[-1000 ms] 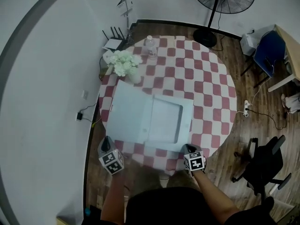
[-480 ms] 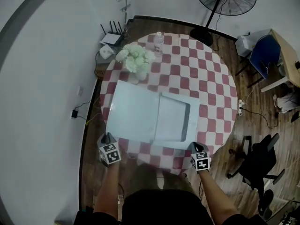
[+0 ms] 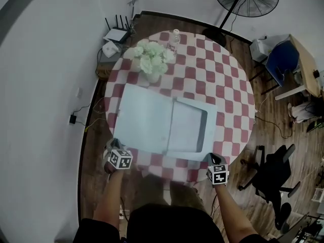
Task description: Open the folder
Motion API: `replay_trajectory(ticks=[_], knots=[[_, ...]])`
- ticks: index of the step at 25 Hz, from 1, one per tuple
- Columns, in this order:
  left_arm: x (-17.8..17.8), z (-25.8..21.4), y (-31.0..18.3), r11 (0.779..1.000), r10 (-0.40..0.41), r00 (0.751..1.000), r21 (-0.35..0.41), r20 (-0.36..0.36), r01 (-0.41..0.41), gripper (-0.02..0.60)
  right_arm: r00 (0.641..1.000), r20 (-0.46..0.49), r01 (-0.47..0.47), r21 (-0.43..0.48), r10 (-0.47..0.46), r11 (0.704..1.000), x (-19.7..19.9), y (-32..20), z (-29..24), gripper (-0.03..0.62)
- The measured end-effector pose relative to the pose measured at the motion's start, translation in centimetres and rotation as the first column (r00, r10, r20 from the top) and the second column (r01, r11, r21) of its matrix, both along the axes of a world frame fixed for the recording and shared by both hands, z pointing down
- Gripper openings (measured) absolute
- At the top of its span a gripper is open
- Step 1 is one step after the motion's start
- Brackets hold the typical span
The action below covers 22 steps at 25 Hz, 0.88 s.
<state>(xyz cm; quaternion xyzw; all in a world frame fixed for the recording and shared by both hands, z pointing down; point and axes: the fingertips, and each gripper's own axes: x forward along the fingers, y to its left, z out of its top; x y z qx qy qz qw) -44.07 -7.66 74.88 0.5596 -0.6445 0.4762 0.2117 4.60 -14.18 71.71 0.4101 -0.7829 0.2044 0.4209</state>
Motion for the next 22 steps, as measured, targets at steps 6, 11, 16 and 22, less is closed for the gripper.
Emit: replay_trajectory(ticks=[6,11,16,22], knots=[[0.7,1.1,-1.8,0.979,0.196,0.976,-0.083,0.099,-0.188,0.002,0.999,-0.021,-0.029,-0.006,0.029,1.000,-0.1,0.0,0.3,0.000],[1.1,0.4,-3.3,0.952,0.277,0.960,-0.145,0.035,-0.269,0.003,0.993,-0.115,0.025,-0.015,-0.027,1.000,-0.5,0.0,0.2,-0.002],[0.8,0.2,-3.9,0.979,0.166,0.979,-0.099,-0.120,-0.179,0.003,0.992,-0.129,0.001,-0.054,-0.008,0.999,-0.5,-0.4,0.4,0.002],[0.8,0.0,-3.6,0.984,0.134,0.978,-0.095,-0.160,-0.150,0.003,0.999,0.011,0.042,-0.014,-0.042,0.999,-7.4,-1.5,-2.2,0.002]])
